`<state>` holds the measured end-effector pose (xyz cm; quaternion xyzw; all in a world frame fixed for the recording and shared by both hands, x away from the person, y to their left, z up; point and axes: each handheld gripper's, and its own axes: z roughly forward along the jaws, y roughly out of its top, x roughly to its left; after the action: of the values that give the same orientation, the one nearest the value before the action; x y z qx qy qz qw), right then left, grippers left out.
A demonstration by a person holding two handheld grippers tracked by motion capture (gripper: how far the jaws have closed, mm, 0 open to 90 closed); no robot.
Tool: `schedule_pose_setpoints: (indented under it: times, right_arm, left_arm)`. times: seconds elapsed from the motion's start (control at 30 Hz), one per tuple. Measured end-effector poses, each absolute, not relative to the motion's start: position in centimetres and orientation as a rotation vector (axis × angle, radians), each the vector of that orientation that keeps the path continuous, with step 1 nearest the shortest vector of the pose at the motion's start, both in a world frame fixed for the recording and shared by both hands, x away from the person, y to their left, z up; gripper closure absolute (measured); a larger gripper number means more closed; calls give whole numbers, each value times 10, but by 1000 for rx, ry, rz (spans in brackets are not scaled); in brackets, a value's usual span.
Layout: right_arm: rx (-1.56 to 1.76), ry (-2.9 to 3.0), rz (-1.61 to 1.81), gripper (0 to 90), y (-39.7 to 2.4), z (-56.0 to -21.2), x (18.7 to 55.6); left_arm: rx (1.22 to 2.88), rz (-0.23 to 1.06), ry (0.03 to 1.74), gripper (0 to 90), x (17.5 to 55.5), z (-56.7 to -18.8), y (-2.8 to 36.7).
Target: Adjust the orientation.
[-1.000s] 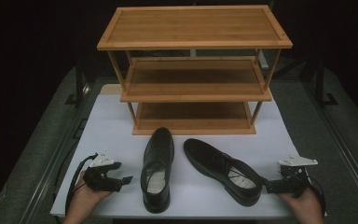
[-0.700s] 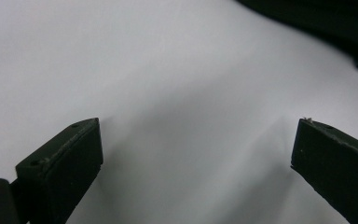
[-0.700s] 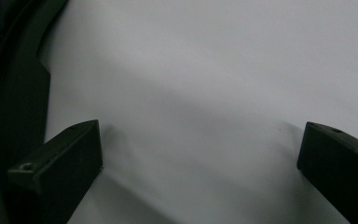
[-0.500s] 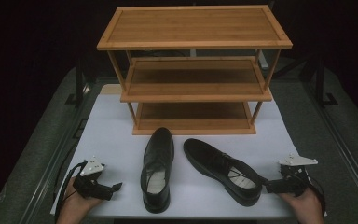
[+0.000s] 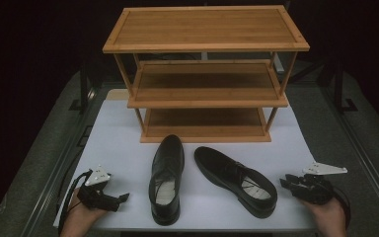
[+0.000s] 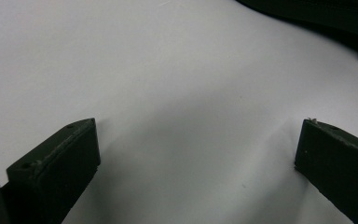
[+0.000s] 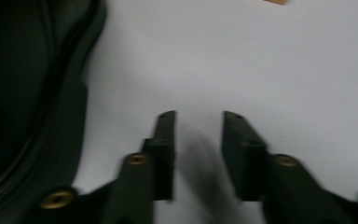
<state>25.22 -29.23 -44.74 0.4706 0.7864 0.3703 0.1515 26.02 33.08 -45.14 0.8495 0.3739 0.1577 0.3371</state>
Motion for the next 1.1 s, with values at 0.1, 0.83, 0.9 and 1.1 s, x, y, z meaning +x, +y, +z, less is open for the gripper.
schedule_pose_setpoints:
  times: [0.1, 0.83, 0.9, 1.1]
  right_arm:
    - [1337, 2293, 1079, 854, -290, -444, 251]
    - [1126, 2543, 1165, 898, -261, -446, 249]
    - [1128, 2548, 1177, 898, -261, -446, 249]
    - [1106, 2582, 1197, 898, -256, -446, 245]
  left_arm:
    - [2214, 411, 975, 0, 260, -451, 331]
    - [2217, 407, 978, 0, 261, -451, 331]
    - [2218, 404, 979, 0, 261, -451, 331]
    - [2218, 404, 979, 0, 261, -451, 331]
